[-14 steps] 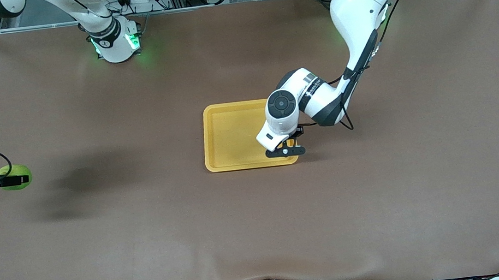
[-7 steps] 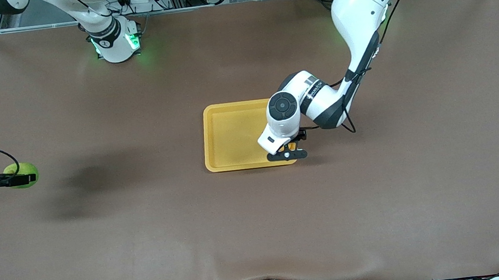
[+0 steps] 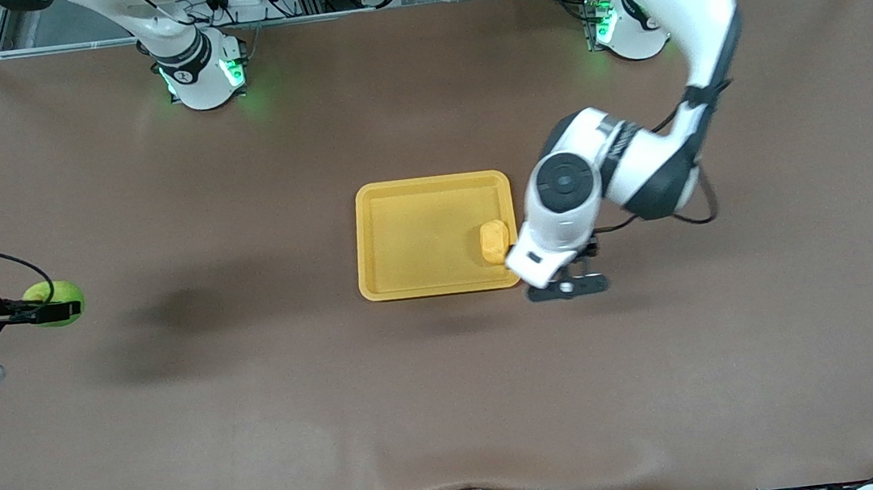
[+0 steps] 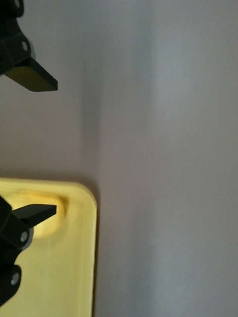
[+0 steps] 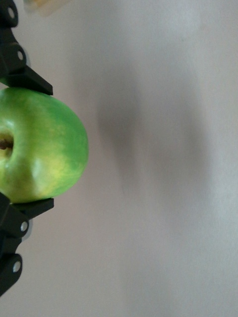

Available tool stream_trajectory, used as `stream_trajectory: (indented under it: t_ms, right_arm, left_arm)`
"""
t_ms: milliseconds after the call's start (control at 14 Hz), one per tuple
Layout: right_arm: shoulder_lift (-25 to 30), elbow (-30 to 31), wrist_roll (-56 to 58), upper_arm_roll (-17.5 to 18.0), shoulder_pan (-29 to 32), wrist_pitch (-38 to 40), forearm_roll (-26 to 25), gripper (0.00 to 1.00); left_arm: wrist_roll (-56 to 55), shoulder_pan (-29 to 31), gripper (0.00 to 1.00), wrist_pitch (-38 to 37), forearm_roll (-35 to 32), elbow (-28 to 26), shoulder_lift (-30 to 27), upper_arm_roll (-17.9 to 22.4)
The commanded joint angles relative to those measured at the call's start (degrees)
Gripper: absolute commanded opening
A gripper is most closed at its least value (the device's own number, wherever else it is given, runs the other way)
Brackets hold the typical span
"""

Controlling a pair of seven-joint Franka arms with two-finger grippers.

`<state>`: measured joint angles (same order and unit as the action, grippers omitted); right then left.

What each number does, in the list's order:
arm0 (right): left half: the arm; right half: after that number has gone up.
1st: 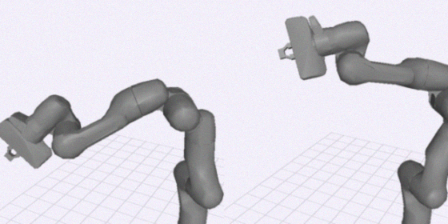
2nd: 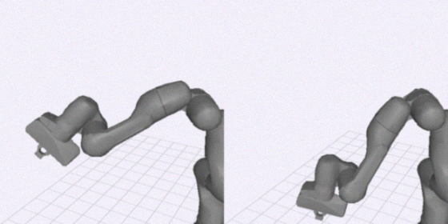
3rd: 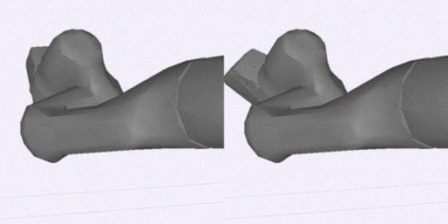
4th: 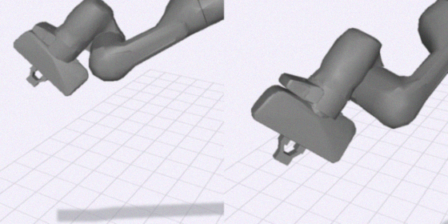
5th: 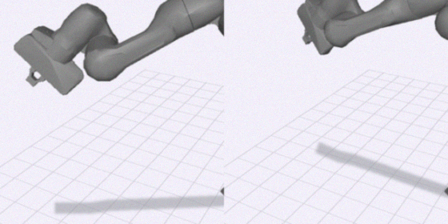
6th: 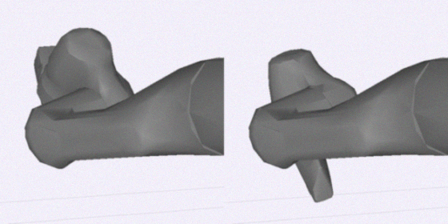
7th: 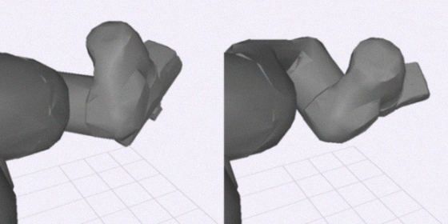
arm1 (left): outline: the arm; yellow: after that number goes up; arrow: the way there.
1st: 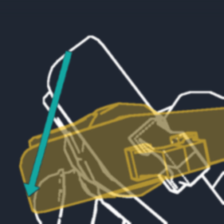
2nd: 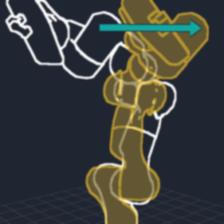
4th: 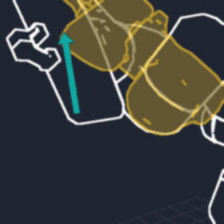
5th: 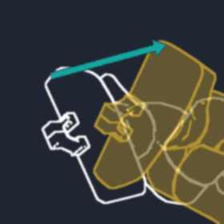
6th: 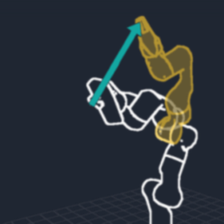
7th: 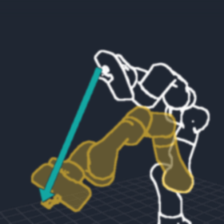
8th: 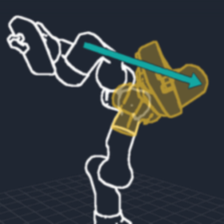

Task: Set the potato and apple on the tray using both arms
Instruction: 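Open the left gripper and lift it away from the tray, then carry the green apple with the right gripper toward the tray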

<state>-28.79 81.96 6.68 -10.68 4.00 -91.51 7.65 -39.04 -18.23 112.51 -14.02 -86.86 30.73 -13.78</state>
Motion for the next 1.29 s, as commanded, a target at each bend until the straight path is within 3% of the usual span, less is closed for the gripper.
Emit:
stream_trajectory:
  t_ms: [0, 357, 1071, 1214]
  right_arm:
    - [6.1, 9.15, -3.93, -0.21, -3.19, -5.32, 0.61, 0.0]
    - [8.48, 13.57, -12.28, -0.21, -9.17, -7.72, 0.7, 0.0]
    - [12.87, 23.76, -21.52, -0.13, -16.73, -15.8, 1.31, 0.0]
    - [13.58, 25.0, -23.19, -0.13, -18.57, -16.42, 3.41, 0.0]
  left_arm:
    - [0.54, 3.62, 1.0, -5.36, -1.01, 0.81, -4.09, 0.07]
    - [5.89, 12.5, 1.0, -8.18, -0.92, 1.6, -9.89, -0.02]
    - [30.13, 22.7, 1.0, -21.01, 1.62, 2.66, -21.05, -0.46]
    - [31.83, 24.37, 1.0, -22.85, 2.76, 2.4, -23.51, -0.46]
